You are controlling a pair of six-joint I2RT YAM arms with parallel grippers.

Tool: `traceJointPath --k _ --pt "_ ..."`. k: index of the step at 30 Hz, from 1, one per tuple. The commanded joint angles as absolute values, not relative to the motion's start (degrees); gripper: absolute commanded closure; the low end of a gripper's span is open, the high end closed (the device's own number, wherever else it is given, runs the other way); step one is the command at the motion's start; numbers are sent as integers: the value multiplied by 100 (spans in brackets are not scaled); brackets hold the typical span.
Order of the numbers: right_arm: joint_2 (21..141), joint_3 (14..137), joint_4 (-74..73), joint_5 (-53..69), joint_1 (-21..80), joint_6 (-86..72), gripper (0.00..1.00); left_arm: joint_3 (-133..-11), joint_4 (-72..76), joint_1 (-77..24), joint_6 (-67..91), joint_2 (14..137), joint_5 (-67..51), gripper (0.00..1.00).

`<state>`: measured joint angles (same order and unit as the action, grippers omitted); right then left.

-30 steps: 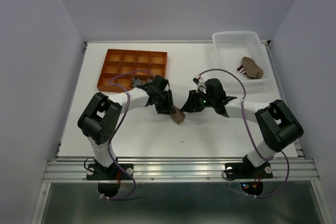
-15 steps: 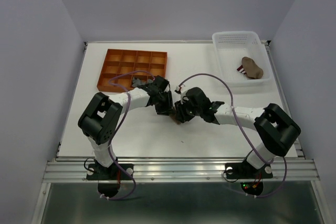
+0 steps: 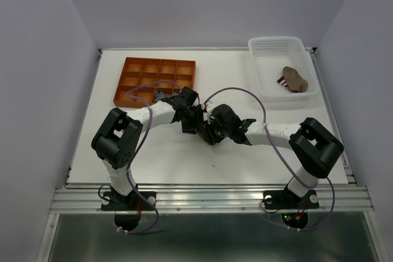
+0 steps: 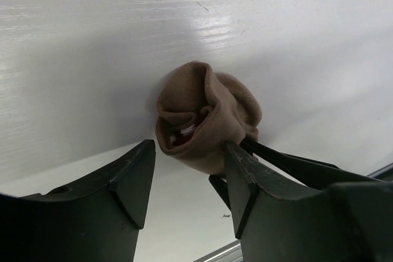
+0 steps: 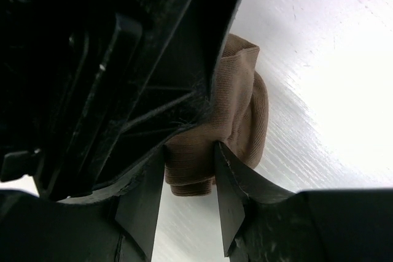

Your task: Roll the socks

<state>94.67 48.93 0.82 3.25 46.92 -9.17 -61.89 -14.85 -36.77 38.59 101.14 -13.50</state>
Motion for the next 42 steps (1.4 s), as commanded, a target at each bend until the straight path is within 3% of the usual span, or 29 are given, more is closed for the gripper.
traceJointPath --k 1,15,33,36,38,42 --pt "9685 5080 -174 26 4772 -774 56 -6399 -1652 -3674 3797 10002 -1389 40" --pt "9536 4957 -62 641 4772 -545 51 -5862 -827 -3402 3683 9993 -2162 39" --pt "9475 4869 167 1081 4482 -624 52 -5880 -800 -3410 3709 10336 -1793 43" --pt "9492 4852 202 1125 4430 -633 52 -5871 -800 -3419 3709 10371 -1784 49" --pt "9527 4860 211 1160 4430 -641 52 -5845 -756 -3419 3726 10380 -1688 60" --pt "9527 4852 202 1169 4430 -633 52 -5731 -642 -3419 3911 10275 -1415 65"
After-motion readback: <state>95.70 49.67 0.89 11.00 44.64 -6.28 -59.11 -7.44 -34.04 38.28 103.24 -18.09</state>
